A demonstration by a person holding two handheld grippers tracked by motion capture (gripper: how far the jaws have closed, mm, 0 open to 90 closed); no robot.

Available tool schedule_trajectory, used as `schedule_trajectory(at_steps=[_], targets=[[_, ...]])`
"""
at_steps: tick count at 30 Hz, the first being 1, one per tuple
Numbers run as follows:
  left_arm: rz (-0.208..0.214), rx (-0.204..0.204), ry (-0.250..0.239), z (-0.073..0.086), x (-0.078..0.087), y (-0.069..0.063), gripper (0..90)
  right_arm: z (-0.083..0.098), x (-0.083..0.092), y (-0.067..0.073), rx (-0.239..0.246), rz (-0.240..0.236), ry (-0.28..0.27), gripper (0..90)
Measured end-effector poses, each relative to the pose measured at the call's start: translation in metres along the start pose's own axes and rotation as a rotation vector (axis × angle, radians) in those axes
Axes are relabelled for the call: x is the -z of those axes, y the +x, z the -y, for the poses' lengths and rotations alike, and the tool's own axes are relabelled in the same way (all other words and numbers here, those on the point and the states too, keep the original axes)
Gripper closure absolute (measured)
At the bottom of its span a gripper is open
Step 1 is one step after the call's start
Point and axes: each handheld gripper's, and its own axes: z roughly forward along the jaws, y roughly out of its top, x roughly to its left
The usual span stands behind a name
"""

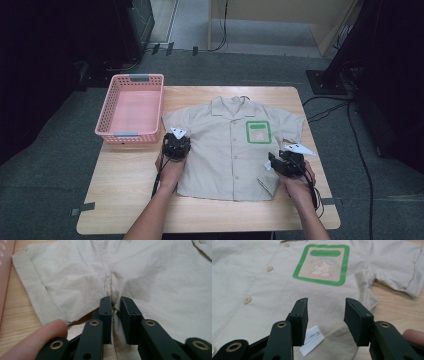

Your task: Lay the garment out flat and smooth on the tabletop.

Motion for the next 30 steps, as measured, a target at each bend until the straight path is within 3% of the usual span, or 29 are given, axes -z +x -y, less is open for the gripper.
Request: schedule_trajectory(at_steps=[6,10,18,22,25,27,30], targets=[[-0.026,0.002,0.013,0.0,0.0,-0.001,44.8,0.007,-0.001,0.01,0.039,-0.01,0.03,52.4],[-0.031,0.005,0.029,0.0,-0.001,-0.001,29.5,0.013,-0.003,0.017,0.055,-0.022,0.06,50.3],[-0.028,-0.005,0.033,0.0,-0.001,-0.002,26.4,0.028,0.006,0.031,0.089,-0.055,0.058,49.3],[-0.027,-0.005,0.033,0.0,-0.001,-0.002,26.5,0.034,0.01,0.037,0.124,-0.046,0.059,48.9],[-0.027,-0.005,0.033,0.0,-0.001,-0.002,26.5,0.038,0.012,0.039,0.125,-0.067,0.064,46.5],[-0.027,-0.005,0.033,0.0,-0.001,-0.002,26.5,0.041,0.012,0.041,0.134,-0.106,0.075,43.2],[-0.027,-0.005,0.033,0.0,-0.001,-0.002,26.5,0.046,0.012,0.044,0.171,-0.101,0.083,46.8]])
